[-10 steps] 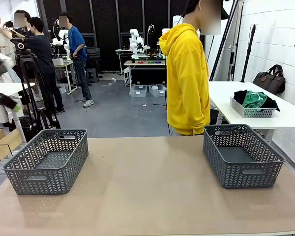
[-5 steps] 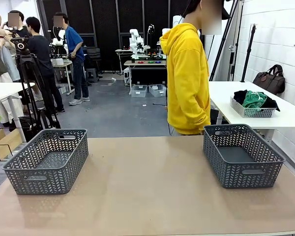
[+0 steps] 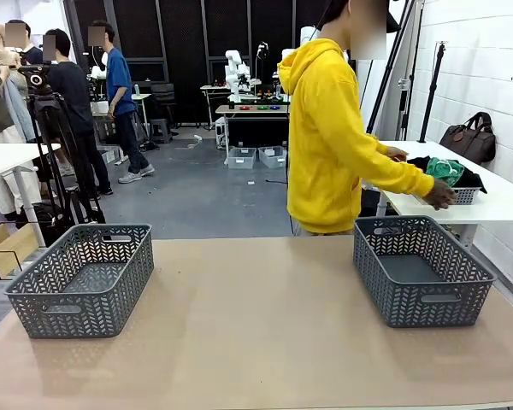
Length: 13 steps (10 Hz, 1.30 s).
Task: Sort the tops and bottoms.
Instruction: Lift clothes from the center of the table with your left hand.
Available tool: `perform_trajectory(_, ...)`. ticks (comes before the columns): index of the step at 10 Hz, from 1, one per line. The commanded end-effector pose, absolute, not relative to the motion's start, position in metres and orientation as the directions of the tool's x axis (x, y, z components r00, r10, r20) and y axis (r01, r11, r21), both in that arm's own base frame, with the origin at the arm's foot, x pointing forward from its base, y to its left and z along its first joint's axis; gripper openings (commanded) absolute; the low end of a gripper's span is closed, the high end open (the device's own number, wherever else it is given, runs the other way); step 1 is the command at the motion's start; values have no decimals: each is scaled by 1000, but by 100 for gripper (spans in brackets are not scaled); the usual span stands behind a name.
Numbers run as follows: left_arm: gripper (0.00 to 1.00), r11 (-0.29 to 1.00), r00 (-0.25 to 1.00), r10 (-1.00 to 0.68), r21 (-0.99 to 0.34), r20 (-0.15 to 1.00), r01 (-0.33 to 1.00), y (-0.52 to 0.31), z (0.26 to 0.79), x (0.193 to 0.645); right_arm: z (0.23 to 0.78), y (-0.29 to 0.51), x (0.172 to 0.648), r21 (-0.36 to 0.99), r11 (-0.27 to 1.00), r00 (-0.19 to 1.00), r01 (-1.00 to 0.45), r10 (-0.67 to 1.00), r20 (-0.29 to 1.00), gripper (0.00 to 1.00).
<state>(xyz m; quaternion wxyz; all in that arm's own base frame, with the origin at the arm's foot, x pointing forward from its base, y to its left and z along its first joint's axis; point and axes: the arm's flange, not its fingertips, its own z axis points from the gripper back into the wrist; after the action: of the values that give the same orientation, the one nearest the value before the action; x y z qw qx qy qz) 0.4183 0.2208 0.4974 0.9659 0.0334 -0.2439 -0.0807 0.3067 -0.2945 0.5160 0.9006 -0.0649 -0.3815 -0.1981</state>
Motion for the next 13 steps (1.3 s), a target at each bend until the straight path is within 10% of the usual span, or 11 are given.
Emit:
perform_trajectory(1,100,998,920,-63,36,386,53,261,482,453,495,-326,334,55,916,606,397,-307,734,100)
perform_trajectory(13,100,997,941,-25,-63,339,49,280,423,463,468,-327,337,67,886,619,459,-374,691,100)
